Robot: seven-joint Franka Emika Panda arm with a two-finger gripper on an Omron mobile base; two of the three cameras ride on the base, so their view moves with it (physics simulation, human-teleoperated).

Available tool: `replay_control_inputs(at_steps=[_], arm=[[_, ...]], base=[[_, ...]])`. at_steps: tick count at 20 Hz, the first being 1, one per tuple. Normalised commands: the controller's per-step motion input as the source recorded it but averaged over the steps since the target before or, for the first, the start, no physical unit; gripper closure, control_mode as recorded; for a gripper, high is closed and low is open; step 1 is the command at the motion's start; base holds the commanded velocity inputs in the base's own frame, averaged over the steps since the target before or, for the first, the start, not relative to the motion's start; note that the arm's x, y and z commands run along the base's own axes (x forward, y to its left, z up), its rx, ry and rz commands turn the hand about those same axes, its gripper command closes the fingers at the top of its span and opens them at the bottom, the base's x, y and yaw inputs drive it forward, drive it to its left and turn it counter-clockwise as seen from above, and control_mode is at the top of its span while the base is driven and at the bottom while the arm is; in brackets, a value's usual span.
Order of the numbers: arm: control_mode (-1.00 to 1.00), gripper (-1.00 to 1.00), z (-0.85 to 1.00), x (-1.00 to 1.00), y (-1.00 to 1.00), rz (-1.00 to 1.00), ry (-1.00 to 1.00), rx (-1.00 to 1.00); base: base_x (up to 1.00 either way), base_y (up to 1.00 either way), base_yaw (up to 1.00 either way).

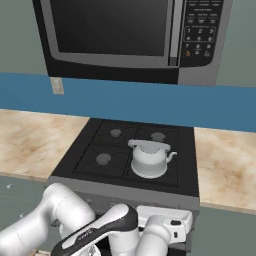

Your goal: The kettle is done boiling. Turn off the stove, then wait for 300 timesteps before moving the kettle to the dining table.

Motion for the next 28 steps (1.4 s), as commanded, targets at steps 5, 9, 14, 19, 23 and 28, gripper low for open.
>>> replay_control_inputs(at_steps=[5,9,14,19,23,28], arm=[[-1.00,-1.00,-0.35,0.00,-0.18,0.00,-0.01,-0.05],[-1.00,-1.00,-0.31,0.00,-0.15,0.00,-0.05,-0.05],[-1.00,-1.00,-0.30,0.00,-0.04,0.01,-0.06,-0.04],[-1.00,-1.00,-0.35,0.01,0.00,0.06,-0.04,-0.05],[-1.00,-1.00,-0.26,0.01,0.00,0.08,-0.05,-0.02],[-1.00,-1.00,-0.08,0.02,-0.03,0.02,-0.01,0.00]], base=[[0.00,0.00,0.00],[0.00,0.00,0.00],[0.00,0.00,0.00],[0.00,0.00,0.00],[0.00,0.00,0.00],[0.00,0.00,0.00]])
